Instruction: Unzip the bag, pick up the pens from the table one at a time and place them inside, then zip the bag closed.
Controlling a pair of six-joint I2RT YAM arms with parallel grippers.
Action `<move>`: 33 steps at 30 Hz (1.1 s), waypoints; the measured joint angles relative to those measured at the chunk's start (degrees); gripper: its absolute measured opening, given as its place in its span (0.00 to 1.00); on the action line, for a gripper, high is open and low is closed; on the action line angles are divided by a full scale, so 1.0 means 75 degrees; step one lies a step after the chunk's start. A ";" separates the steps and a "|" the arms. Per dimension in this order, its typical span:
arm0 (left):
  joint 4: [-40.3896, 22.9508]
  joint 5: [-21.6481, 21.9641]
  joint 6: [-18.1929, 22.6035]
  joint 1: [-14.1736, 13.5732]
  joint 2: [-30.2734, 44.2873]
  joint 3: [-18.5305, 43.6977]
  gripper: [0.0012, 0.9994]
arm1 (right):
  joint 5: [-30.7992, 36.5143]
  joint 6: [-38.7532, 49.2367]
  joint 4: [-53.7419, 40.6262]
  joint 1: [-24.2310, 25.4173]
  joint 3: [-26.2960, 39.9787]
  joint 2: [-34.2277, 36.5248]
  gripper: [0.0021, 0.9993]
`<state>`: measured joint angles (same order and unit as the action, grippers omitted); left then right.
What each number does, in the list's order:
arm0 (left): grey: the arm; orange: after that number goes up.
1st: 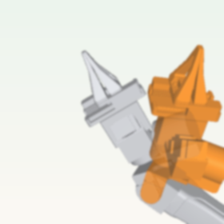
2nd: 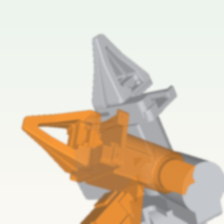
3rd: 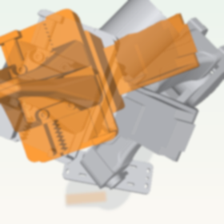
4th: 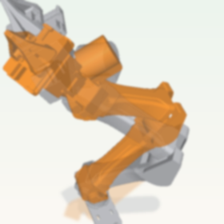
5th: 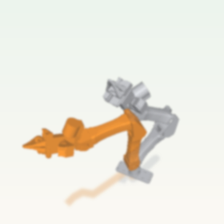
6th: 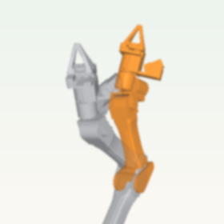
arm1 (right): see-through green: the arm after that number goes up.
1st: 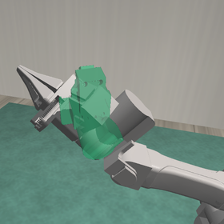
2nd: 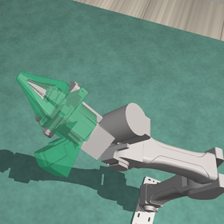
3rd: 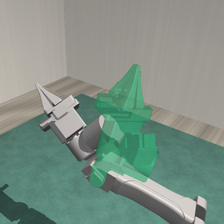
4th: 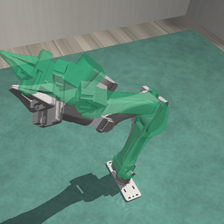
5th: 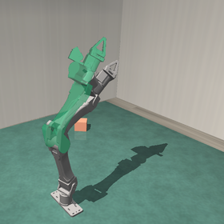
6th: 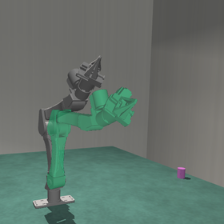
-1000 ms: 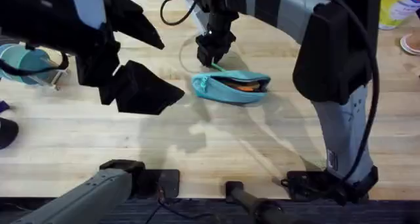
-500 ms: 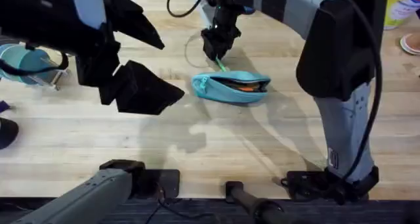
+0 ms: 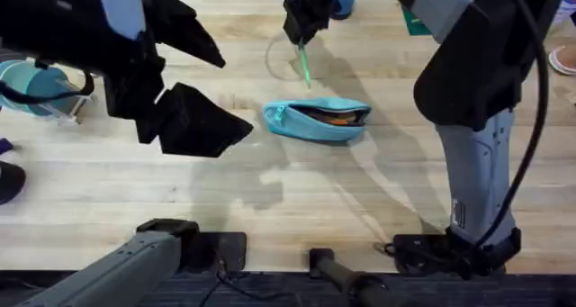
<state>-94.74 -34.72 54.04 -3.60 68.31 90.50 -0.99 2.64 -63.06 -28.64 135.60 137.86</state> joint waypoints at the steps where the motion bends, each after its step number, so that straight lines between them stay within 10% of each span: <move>1: 0.0000 0.0000 0.0000 0.0000 -0.0001 0.0000 0.99 | 0.0026 0.0111 -0.0026 0.0003 0.0127 0.0000 0.03; 15: 0.0000 0.0000 0.0001 0.0000 0.0000 0.0000 0.99 | 0.0137 0.1735 -0.0849 0.0005 0.2104 -0.0002 0.03; 33: 0.0000 0.0000 0.0000 0.0000 0.0000 0.0000 0.99 | 0.0134 0.3756 -0.2176 0.0274 0.1812 -0.2051 0.03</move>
<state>-94.74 -34.72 54.04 -3.60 68.31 90.50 0.01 30.82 -79.37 -26.59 149.19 122.48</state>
